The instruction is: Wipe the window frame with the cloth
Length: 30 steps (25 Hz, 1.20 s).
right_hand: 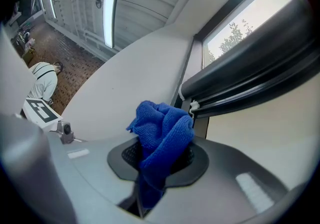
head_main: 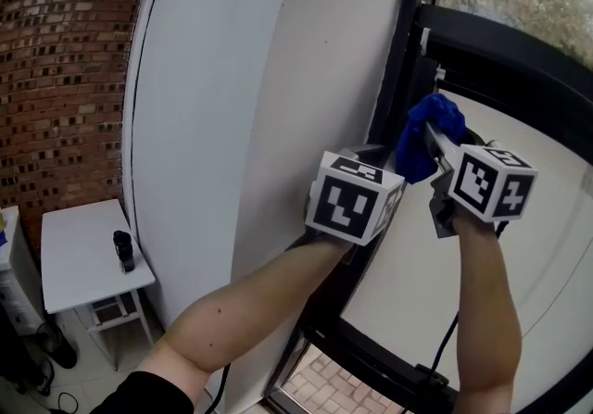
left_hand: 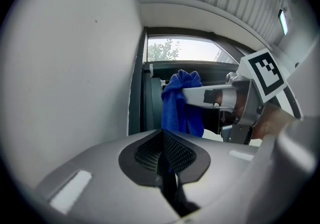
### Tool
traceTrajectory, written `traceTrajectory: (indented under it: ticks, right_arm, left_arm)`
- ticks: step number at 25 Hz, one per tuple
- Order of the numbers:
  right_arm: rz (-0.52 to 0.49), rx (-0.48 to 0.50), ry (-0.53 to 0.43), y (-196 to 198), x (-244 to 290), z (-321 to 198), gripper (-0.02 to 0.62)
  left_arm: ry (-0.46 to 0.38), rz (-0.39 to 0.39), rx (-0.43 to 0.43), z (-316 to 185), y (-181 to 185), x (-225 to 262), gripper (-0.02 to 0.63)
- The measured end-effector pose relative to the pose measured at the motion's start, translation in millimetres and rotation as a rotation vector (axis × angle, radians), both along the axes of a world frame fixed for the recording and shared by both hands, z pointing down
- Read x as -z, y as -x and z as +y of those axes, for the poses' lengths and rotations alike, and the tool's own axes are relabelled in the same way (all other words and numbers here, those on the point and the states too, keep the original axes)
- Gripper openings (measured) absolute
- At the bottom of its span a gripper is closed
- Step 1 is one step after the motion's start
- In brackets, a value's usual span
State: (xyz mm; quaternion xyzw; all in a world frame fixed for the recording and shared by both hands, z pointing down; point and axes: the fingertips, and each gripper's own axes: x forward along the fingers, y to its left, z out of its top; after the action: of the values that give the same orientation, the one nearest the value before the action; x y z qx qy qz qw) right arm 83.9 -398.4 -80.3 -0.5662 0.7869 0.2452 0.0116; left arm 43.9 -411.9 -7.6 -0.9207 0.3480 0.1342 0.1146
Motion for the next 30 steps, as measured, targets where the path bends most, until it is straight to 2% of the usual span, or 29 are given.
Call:
traceTrajectory:
  ticks: [10, 22, 30]
  right_arm:
    - [0.021, -0.054, -0.067, 10, 52, -12, 0.075]
    - [0.023, -0.140, -0.101, 9, 111, -39, 0.077]
    - [0.039, -0.200, -0.137, 19, 116, -26, 0.077]
  left_arm:
    - [-0.061, 0.035, 0.021, -1, 2, 32, -0.008]
    - [-0.089, 0.023, 0.028, -5, -2, 63, -0.008]
    - [-0.080, 0.001, -0.003, 4, -5, 38, -0.008]
